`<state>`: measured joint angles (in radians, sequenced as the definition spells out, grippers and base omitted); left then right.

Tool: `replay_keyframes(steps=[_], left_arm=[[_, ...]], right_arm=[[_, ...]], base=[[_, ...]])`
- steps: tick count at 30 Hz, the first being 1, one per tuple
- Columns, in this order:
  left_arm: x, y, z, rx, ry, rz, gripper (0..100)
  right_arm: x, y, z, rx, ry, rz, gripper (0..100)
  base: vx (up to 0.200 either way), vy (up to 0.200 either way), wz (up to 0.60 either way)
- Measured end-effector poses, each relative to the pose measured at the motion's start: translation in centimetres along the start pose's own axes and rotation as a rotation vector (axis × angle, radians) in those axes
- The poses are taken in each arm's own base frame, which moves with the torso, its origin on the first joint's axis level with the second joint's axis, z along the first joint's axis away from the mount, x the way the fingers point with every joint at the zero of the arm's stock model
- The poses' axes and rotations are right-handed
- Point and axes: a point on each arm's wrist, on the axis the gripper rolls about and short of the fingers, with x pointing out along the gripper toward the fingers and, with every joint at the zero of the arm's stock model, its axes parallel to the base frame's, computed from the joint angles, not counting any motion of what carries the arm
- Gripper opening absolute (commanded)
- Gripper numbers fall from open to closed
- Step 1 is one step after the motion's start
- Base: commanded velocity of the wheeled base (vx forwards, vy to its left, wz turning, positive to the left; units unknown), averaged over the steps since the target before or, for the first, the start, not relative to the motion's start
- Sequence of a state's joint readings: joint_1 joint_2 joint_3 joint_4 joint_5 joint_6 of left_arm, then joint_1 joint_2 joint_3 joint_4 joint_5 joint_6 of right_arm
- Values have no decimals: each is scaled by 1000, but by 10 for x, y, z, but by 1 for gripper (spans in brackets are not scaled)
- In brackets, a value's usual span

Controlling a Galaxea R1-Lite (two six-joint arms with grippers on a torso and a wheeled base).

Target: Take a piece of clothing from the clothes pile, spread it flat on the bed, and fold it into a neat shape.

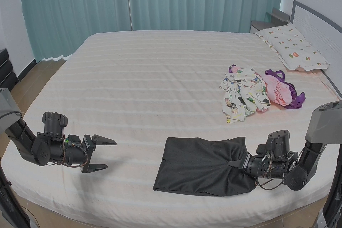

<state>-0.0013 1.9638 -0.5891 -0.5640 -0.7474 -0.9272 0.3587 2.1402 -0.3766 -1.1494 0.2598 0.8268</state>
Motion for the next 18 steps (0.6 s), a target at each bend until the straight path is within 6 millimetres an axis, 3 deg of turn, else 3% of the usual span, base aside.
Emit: replay_keyframes(steps=[18], left_arm=[[0, 1, -1, -3, 3, 3, 100]], right_arm=[[-31, -26, 11, 8, 1, -13, 0]], base=[[0, -200, 0]])
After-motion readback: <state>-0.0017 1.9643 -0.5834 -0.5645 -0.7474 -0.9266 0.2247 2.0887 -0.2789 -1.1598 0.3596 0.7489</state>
